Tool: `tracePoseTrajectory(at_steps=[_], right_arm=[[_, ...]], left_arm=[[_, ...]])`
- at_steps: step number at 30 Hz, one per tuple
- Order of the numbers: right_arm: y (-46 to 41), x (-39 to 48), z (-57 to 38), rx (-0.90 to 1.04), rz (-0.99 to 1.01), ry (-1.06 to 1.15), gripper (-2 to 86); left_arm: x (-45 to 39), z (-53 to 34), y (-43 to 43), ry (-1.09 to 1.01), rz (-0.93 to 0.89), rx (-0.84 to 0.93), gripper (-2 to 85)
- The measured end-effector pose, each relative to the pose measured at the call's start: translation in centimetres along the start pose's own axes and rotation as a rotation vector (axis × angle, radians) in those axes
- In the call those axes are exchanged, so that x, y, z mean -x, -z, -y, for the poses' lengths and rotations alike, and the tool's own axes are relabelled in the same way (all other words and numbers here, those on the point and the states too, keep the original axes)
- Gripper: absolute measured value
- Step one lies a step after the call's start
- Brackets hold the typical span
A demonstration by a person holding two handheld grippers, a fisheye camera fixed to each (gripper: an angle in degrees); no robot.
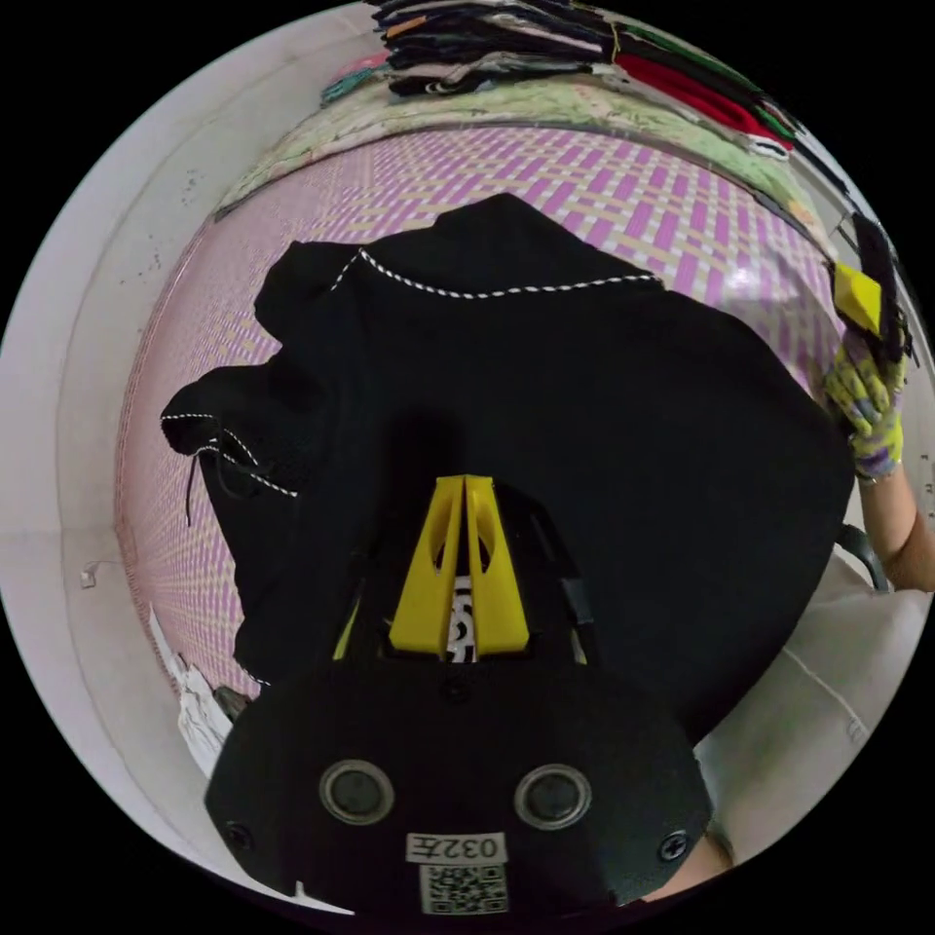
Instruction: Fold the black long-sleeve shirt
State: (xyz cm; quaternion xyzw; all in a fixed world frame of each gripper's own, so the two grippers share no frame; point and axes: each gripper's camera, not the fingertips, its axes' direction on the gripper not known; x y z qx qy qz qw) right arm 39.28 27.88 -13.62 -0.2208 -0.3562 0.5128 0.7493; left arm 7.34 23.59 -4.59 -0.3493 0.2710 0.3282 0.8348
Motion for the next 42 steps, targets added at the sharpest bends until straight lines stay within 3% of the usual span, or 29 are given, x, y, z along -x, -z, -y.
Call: tracePoseTrajectory(at_steps=[4, 6, 9, 13, 18, 23, 25, 31, 39, 42], right_arm=[[-5.6, -0.1, 4.7, 0.145, -0.199, 0.083, -0.9], [-12.6, -0.9, 9.3, 0.34, -0.37, 0.187, -0.8], [-20.8, -6.2, 14.6, 0.477, -0.483, 0.125, -0.2], [-28.7, -14.2, 19.2, 0.549, -0.502, -0.038, 5.8], [-37.9, -20.7, 21.4, 0.625, -0.669, -0.21, 12.4], [-42.4, -21.1, 20.6, 0.618, -0.662, -0.209, 10.0], [-43.8, -20.6, 19.9, 0.673, -0.589, -0.193, 1.4], [-34.7, -10.7, 21.0, 0.259, -0.593, -0.047, -0.6], [-13.6, 18.6, 12.0, -0.411, -1.16, 0.529, -0.7], [-10.4, 24.4, 7.3, -0.49, -1.23, 0.626, -0.7]], left_arm=[[0.5, -2.2, -0.3, -0.028, -0.022, -0.076, -1.0], [1.3, -3.4, -0.5, -0.024, -0.06, -0.112, -1.0], [2.9, -4.4, -1.0, 0.012, -0.138, -0.125, -1.0], [3.5, -5.4, -1.3, 0.013, -0.159, -0.129, -1.0], [3.8, -6.6, -1.6, 0.024, -0.148, -0.132, -1.0], [4.1, -7.3, -1.8, 0.028, -0.138, -0.137, -1.0], [4.4, -7.8, -1.9, 0.035, -0.148, -0.141, -1.0], [5.8, -9.1, -2.2, 0.048, -0.182, -0.153, -1.0], [8.8, -11.1, -2.9, 0.083, -0.292, -0.186, -1.0], [9.4, -11.6, -3.1, 0.086, -0.307, -0.195, -1.0]])
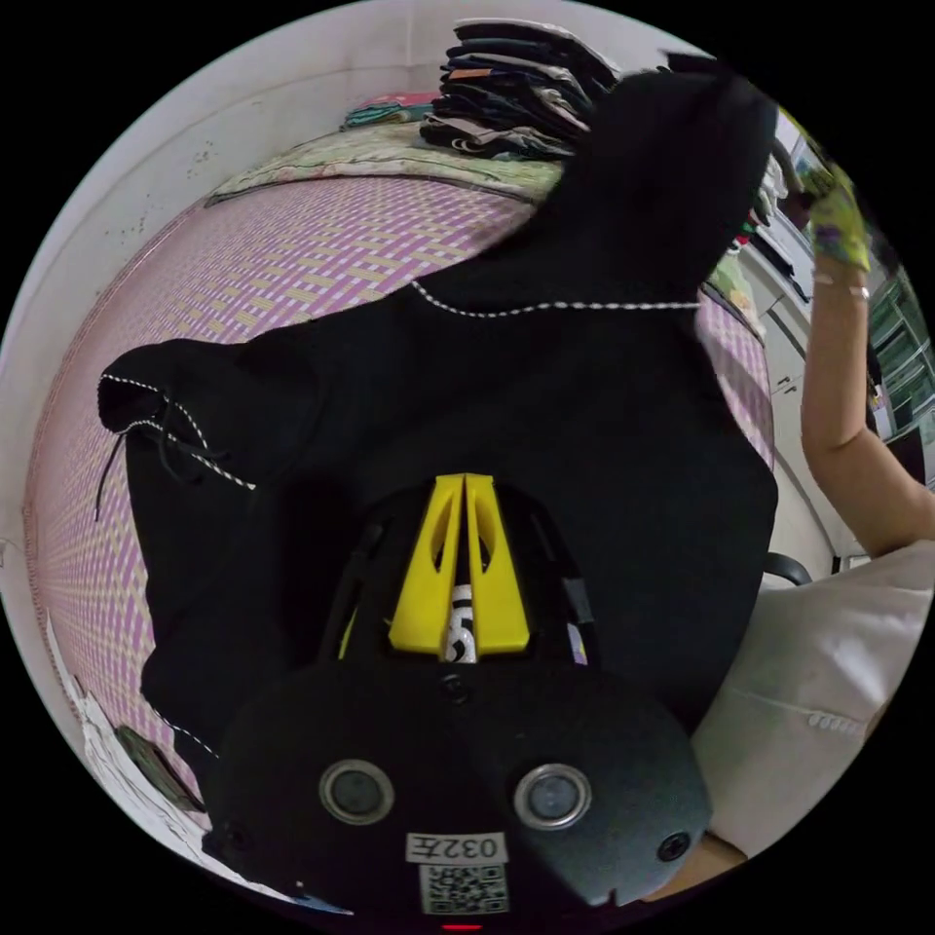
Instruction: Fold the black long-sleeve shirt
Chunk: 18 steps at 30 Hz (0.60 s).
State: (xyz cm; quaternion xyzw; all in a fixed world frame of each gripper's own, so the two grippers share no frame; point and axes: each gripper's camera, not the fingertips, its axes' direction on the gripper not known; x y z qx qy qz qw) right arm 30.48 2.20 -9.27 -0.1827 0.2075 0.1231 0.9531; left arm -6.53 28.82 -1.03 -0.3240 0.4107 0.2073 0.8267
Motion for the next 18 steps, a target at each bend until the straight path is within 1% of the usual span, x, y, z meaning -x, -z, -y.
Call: tracePoseTrajectory(at_steps=[2, 4, 6, 10, 13, 14, 15, 17, 18], right_arm=[[1.6, 0.1, -0.2, 0.033, -0.041, 0.048, -0.7], [1.2, 0.4, -1.2, 0.097, -0.086, 0.103, -0.7], [-0.4, -0.3, -3.0, 0.236, -0.107, 0.115, -0.7], [-3.1, -3.2, -4.1, 0.35, 0.023, -0.025, -0.8], [-7.8, -2.8, -1.3, 0.448, 0.123, -0.009, -0.8], [-8.5, -2.0, 0.6, 0.432, 0.18, 0.014, -0.8], [-7.1, -1.4, 2.6, 0.31, 0.205, 0.037, -0.8], [-4.7, -1.7, 4.2, 0.18, 0.136, 0.041, -0.8], [-4.2, -3.0, 4.0, 0.183, 0.128, 0.009, -0.8]], left_arm=[[0.3, -0.3, 0.1, -0.001, -0.005, -0.005, -1.0], [0.5, -0.5, 0.2, -0.003, -0.01, -0.01, -1.0], [1.0, -0.8, 0.3, 0.002, -0.022, -0.019, -1.0], [1.4, -1.1, 0.5, 0.009, -0.03, -0.023, -1.0], [1.3, -1.1, 0.7, 0.002, -0.016, -0.017, -1.0], [1.2, -1.1, 0.7, -0.001, -0.01, -0.016, -1.0], [1.2, -1.2, 0.8, 0.0, -0.007, -0.019, -1.0], [1.2, -1.4, 0.9, 0.003, -0.006, -0.027, -1.0], [1.3, -1.5, 0.9, 0.004, -0.006, -0.031, -1.0]])
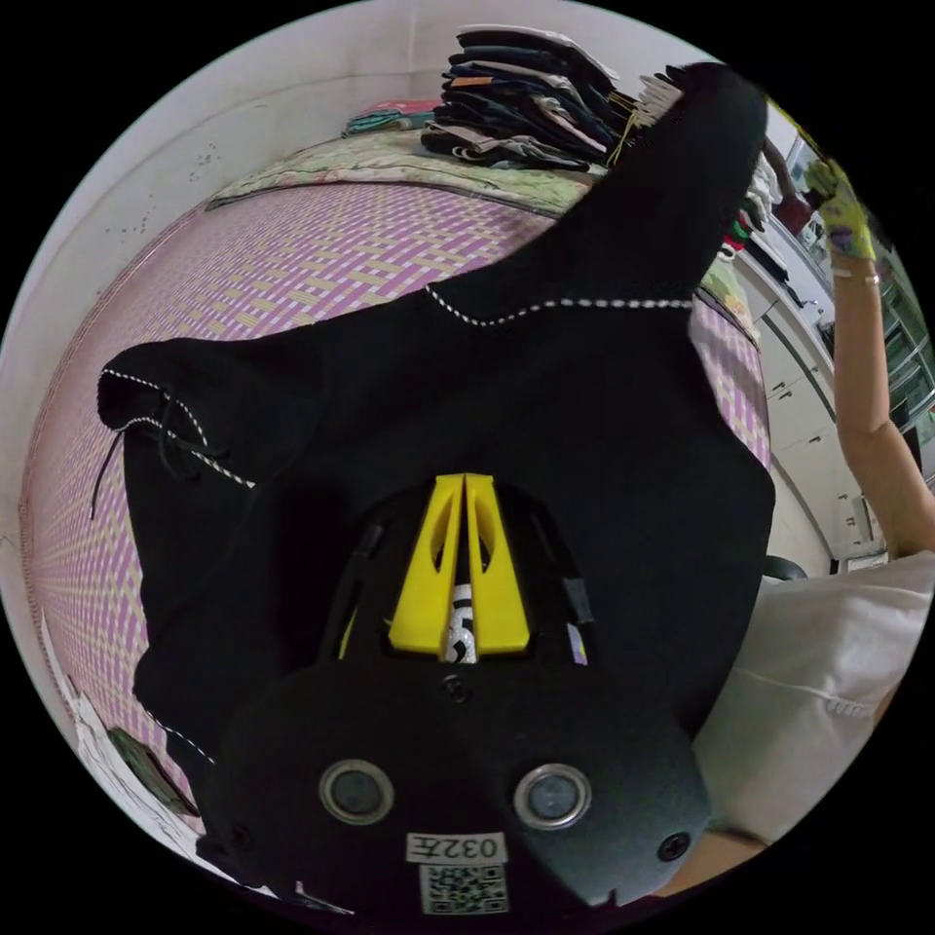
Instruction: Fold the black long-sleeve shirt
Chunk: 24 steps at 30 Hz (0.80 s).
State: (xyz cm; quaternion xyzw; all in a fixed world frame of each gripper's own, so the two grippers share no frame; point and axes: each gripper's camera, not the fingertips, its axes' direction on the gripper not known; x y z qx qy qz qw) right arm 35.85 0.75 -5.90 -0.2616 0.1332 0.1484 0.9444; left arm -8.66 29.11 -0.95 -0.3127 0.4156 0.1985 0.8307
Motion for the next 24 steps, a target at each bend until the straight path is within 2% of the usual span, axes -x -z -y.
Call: tracePoseTrajectory(at_steps=[2, 6, 9, 12, 16, 19, 21, 24], right_arm=[[-1.2, -3.0, -2.5, 0.117, 0.035, -0.077, -0.8], [-7.2, -8.6, -12.6, 0.474, -0.063, -0.194, -0.8], [-9.5, -11.4, -17.1, 0.607, -0.07, -0.262, -0.8], [-9.7, -13.0, -18.4, 0.626, -0.12, -0.278, -0.8], [-8.4, -15.5, -18.5, 0.563, -0.071, -0.352, -0.7], [-6.5, -17.2, -19.1, 0.497, -0.156, -0.403, -0.4], [-7.8, -19.9, -21.6, 0.595, -0.079, -0.516, 0.4], [-7.3, -22.2, -23.4, 0.576, 0.024, -0.625, 4.1]], left_arm=[[0.1, 0.0, 0.1, 0.0, -0.003, -0.001, -1.0], [0.6, 0.0, 0.3, 0.009, -0.025, -0.003, -1.0], [1.1, -0.3, 0.4, 0.023, -0.048, -0.022, -1.0], [1.4, -0.4, 0.5, 0.029, -0.065, -0.032, -1.0], [1.5, -0.2, 0.7, 0.026, -0.073, -0.03, -1.0], [1.5, -0.1, 0.8, 0.026, -0.076, -0.031, -1.0], [1.5, 0.1, 0.9, 0.026, -0.076, -0.03, -1.0], [1.4, 0.2, 1.1, 0.029, -0.079, -0.034, -1.0]])
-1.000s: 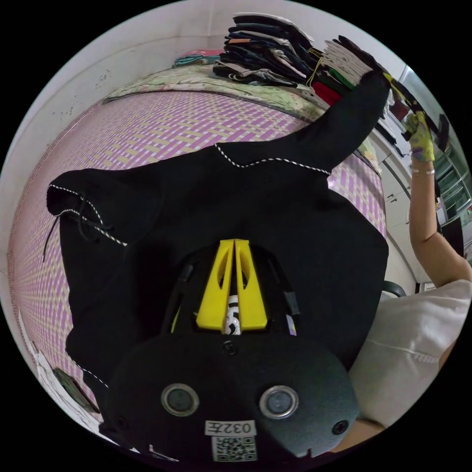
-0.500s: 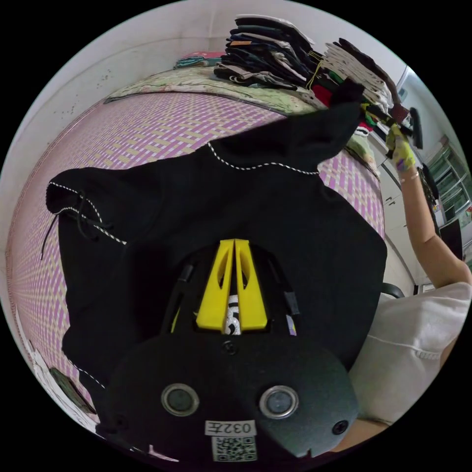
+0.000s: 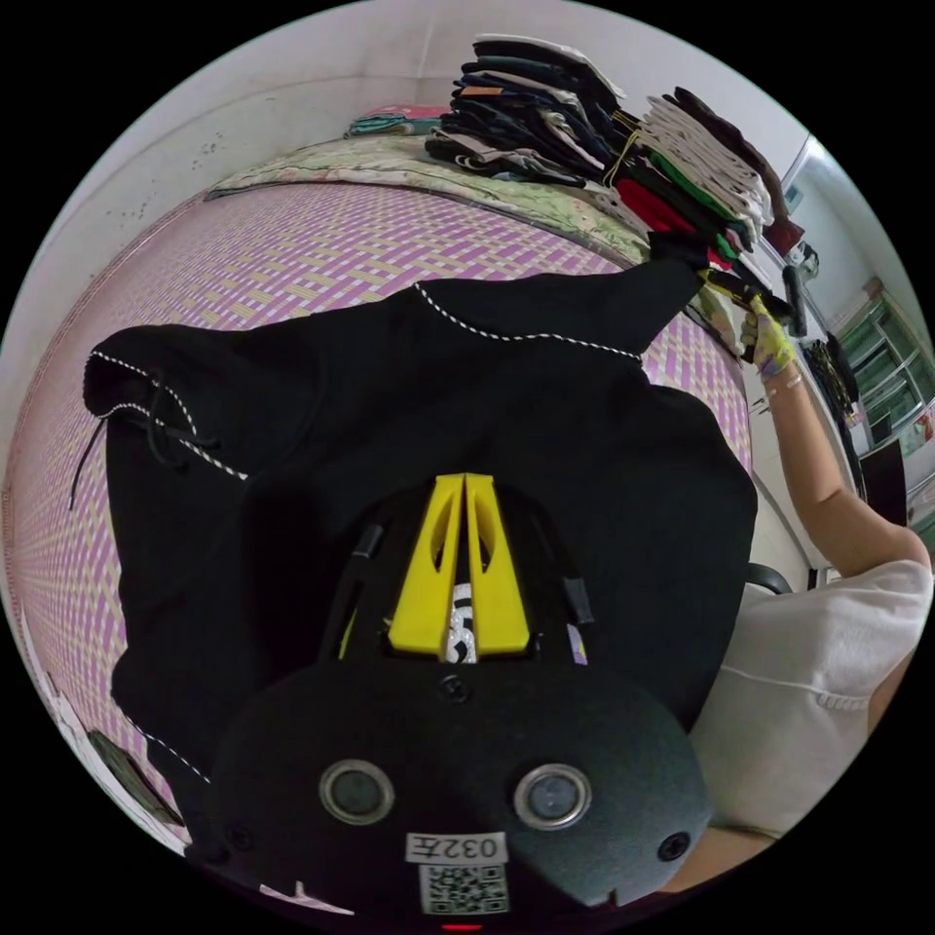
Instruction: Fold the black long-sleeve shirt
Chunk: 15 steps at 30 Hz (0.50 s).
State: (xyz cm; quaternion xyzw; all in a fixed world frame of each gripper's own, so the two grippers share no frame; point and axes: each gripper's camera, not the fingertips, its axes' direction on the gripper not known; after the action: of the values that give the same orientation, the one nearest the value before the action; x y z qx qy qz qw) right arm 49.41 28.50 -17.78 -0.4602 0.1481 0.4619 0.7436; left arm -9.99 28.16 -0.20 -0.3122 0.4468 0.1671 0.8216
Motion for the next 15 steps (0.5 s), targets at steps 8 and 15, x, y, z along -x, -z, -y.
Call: tracePoseTrajectory(at_steps=[8, 15], right_arm=[[3.0, -2.1, 2.4, -0.089, 0.105, -0.011, 12.4], [0.3, -0.2, 6.9, 0.113, -0.002, 0.038, 11.1]], left_arm=[[0.1, 0.2, 0.3, 0.005, -0.021, -0.009, -1.0], [0.0, 0.6, 0.6, -0.002, -0.022, -0.004, -1.0]])
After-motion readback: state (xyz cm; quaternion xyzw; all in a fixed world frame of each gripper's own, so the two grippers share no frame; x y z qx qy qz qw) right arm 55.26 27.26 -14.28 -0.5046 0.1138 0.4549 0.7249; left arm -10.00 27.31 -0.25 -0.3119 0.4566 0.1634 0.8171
